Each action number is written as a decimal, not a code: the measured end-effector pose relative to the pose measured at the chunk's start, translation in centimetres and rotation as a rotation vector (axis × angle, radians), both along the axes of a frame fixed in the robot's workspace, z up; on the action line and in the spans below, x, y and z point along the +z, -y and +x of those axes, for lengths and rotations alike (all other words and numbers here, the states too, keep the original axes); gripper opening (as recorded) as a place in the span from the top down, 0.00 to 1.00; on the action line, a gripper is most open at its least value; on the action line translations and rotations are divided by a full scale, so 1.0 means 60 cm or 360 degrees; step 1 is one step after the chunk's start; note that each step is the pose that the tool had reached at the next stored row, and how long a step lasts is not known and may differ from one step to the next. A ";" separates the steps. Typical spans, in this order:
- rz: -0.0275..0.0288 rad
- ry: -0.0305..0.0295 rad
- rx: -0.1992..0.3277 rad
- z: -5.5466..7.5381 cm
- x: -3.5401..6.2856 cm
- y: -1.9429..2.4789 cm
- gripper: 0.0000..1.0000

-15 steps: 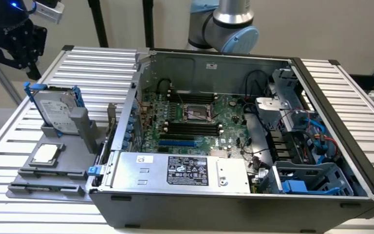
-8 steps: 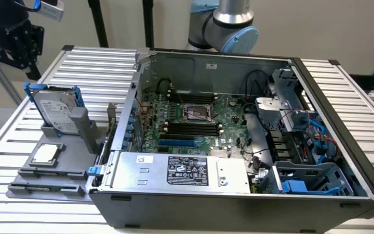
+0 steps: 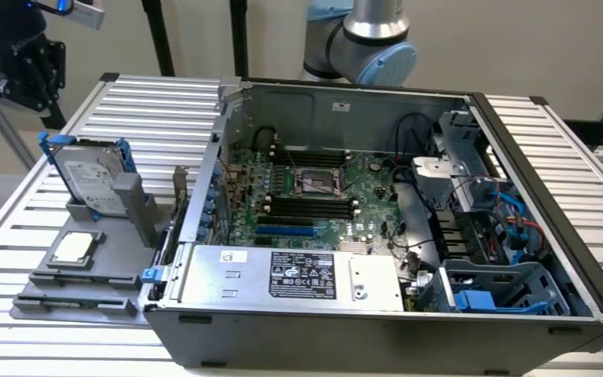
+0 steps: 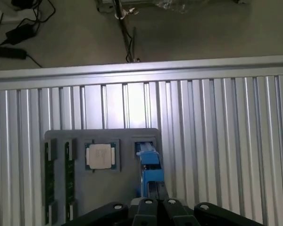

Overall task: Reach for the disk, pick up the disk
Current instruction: 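Pick up the disk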

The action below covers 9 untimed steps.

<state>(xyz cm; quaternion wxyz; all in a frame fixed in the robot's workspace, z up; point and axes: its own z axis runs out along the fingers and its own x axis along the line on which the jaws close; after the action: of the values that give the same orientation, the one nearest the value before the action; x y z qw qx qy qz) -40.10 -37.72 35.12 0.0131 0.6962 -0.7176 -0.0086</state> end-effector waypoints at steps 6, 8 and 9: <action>0.00000 0.00001 0.0071 -0.001 0.000 -0.0001 0.88; 0.00000 0.00000 0.0071 -0.001 0.000 0.0000 0.76; -0.00001 0.00000 0.0071 -0.001 0.000 -0.0001 0.76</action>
<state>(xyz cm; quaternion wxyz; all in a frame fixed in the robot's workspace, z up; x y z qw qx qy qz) -40.14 -37.72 35.12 0.0133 0.7121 -0.7019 -0.0083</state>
